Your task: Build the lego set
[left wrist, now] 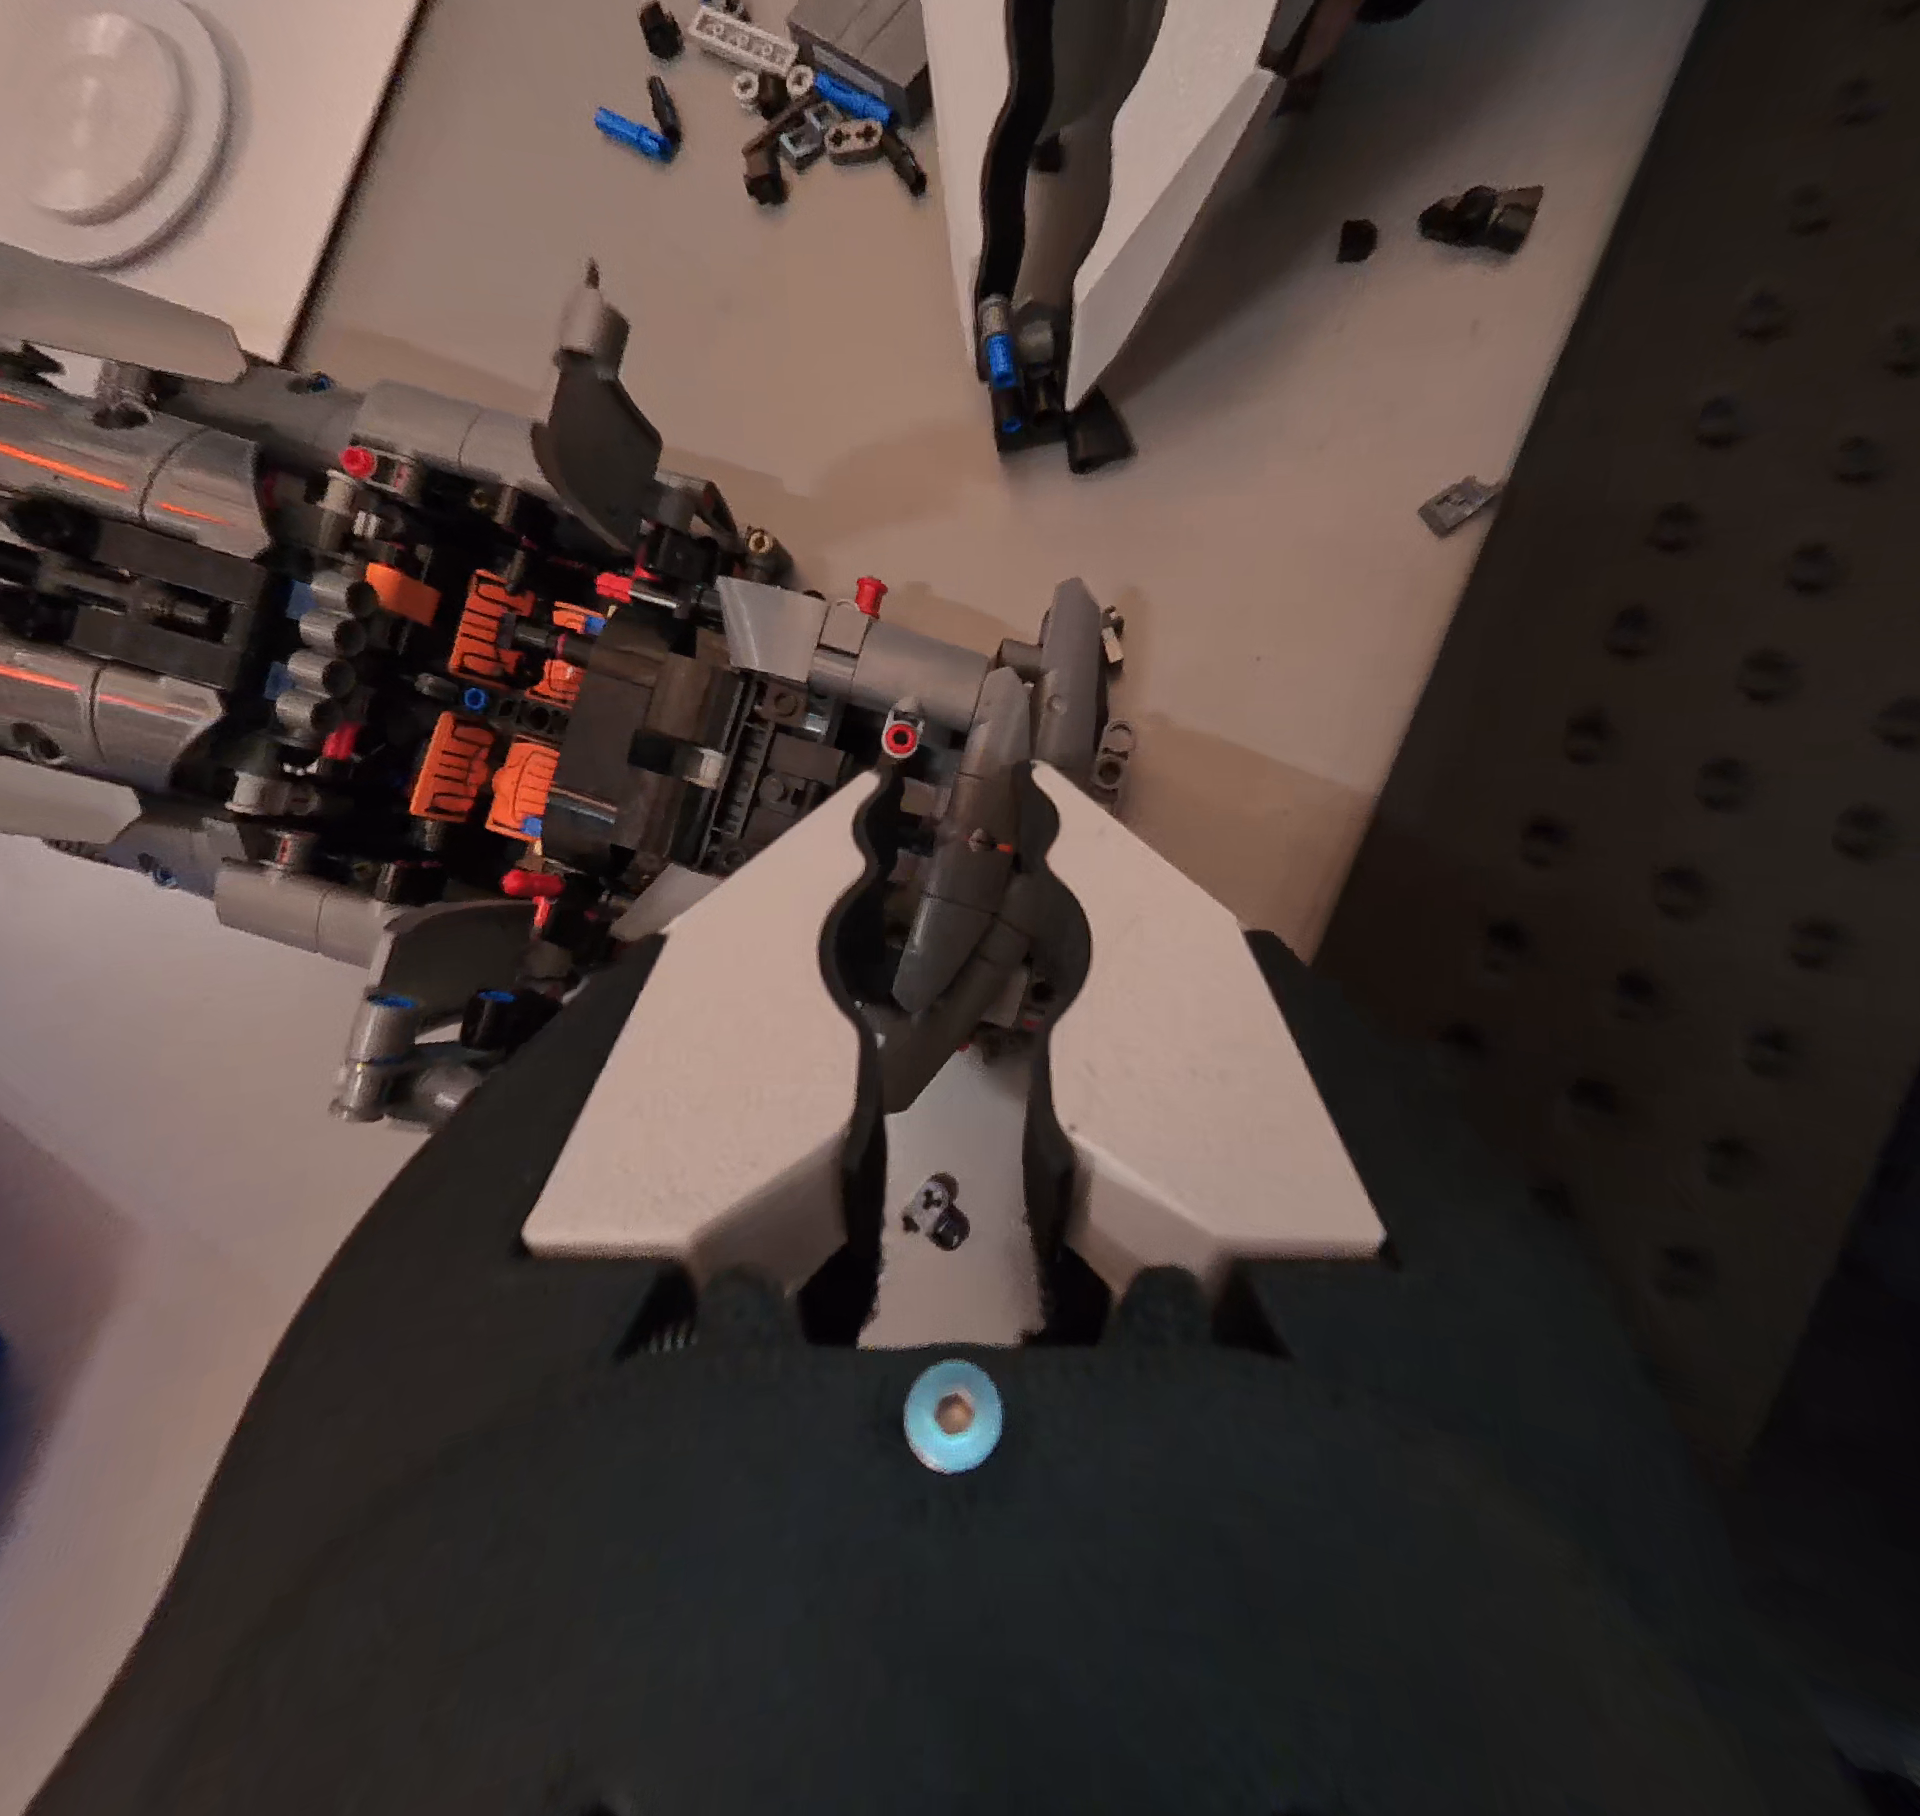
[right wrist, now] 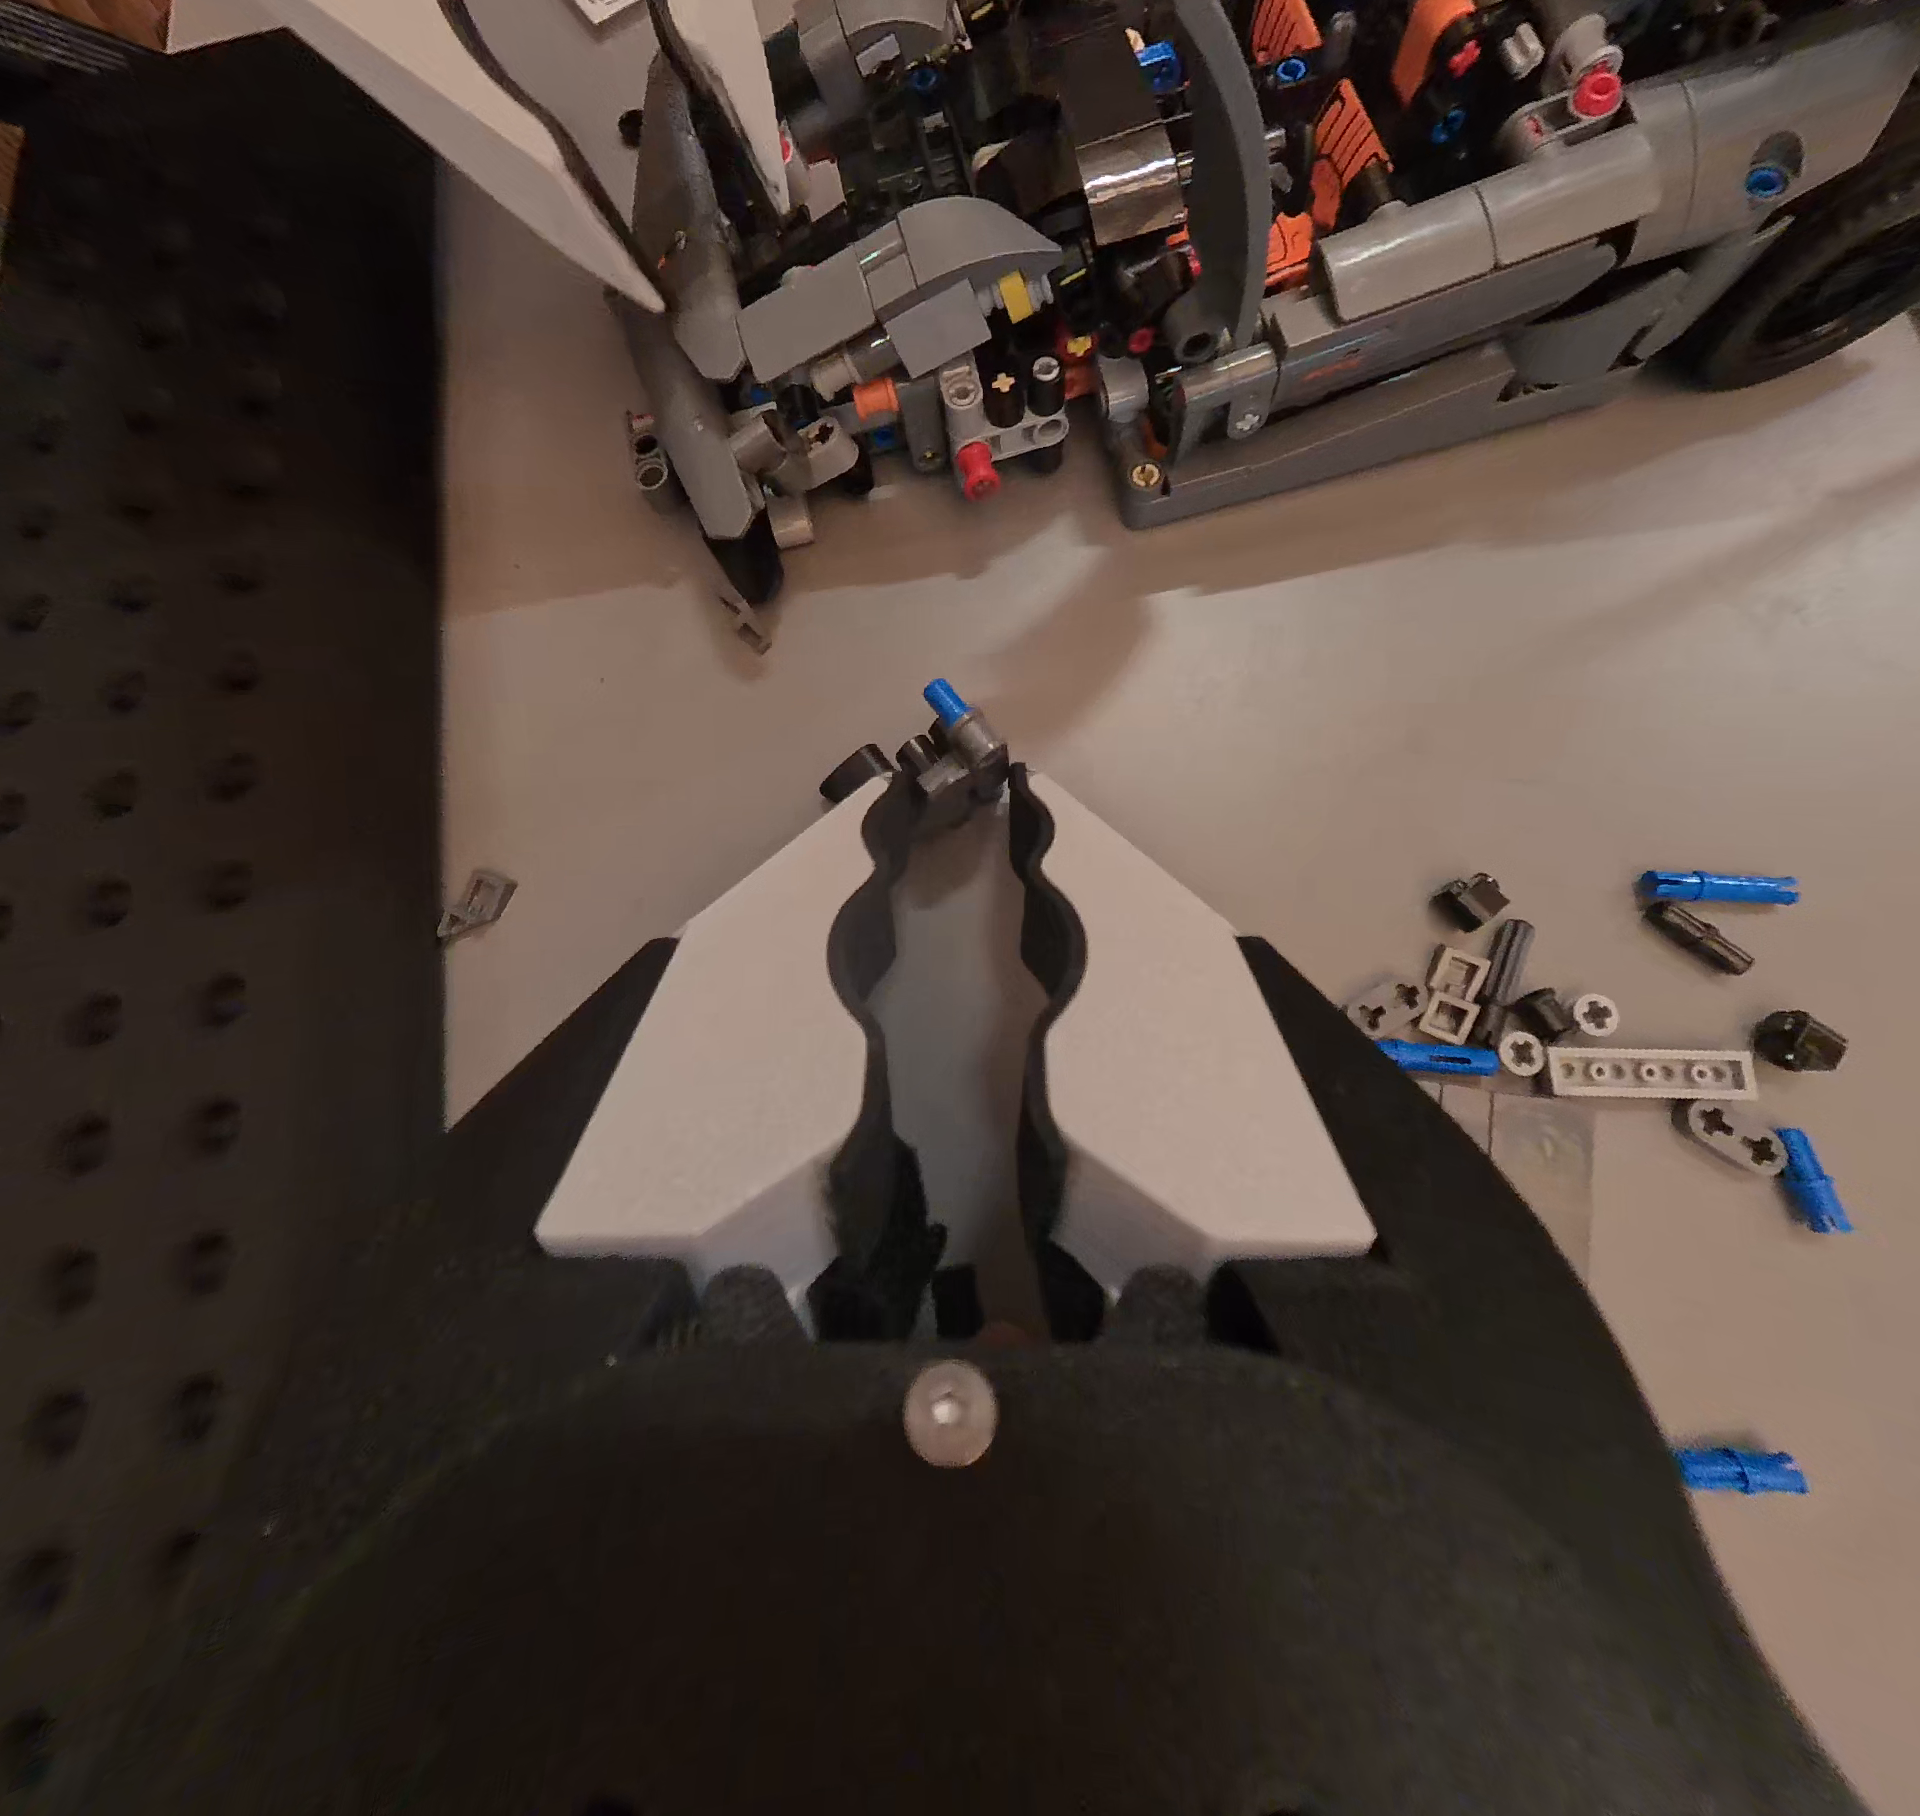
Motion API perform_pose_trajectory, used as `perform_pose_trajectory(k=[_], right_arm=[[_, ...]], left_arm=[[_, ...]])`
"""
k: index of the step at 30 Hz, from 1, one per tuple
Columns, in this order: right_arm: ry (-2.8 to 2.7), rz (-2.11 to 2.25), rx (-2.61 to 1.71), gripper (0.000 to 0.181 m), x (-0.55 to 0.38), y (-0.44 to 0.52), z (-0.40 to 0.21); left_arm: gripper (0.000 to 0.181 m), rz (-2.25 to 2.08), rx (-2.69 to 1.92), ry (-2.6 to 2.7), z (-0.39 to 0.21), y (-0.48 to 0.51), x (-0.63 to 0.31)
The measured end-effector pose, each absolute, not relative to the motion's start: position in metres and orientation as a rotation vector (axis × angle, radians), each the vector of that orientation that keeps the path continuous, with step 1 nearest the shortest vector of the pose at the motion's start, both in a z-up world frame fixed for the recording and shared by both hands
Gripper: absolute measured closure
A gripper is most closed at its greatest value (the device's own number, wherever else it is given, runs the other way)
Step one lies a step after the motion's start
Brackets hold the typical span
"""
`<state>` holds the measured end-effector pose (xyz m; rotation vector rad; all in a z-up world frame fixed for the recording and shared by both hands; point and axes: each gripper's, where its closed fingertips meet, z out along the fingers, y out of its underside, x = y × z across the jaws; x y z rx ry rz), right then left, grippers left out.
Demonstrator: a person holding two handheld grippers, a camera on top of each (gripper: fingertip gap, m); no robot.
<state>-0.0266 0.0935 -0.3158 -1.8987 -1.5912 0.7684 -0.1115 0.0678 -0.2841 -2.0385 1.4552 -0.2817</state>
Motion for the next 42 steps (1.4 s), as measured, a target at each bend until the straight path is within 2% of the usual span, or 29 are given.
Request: perform_pose_trajectory(k=[5,9,12,18,22,30,36,42], right_arm=[[-1.585,0.827,-1.900,0.157,-0.025,0.091,-0.312],[-1.598,0.793,-1.901,0.159,-0.026,0.092,-0.316],[-1.605,0.783,-1.890,0.166,-0.030,0.091,-0.315],[-1.568,0.798,-1.898,0.166,-0.029,0.095,-0.312],[-1.554,0.822,-1.897,0.167,-0.031,0.095,-0.310],[-1.435,0.916,-1.891,0.166,-0.038,0.101,-0.282],[-1.403,0.952,-1.895,0.167,-0.047,0.104,-0.268],[-1.382,0.909,-1.913,0.175,-0.056,0.111,-0.258]], left_arm=[[0.158,-0.228,-2.010,1.416,-0.271,0.067,-0.115],[0.159,-0.165,-1.955,1.333,-0.249,0.068,-0.127],[0.152,-0.171,-1.892,1.292,-0.232,0.073,-0.122],[0.151,-0.090,-1.837,1.296,-0.230,0.101,-0.102],[0.161,0.071,-1.779,1.345,-0.233,0.119,-0.098],[0.167,0.290,-1.669,1.486,-0.241,0.134,-0.093],[0.180,0.304,-1.596,1.512,-0.240,0.136,-0.089],[0.181,0.278,-1.538,1.522,-0.240,0.134,-0.084]])
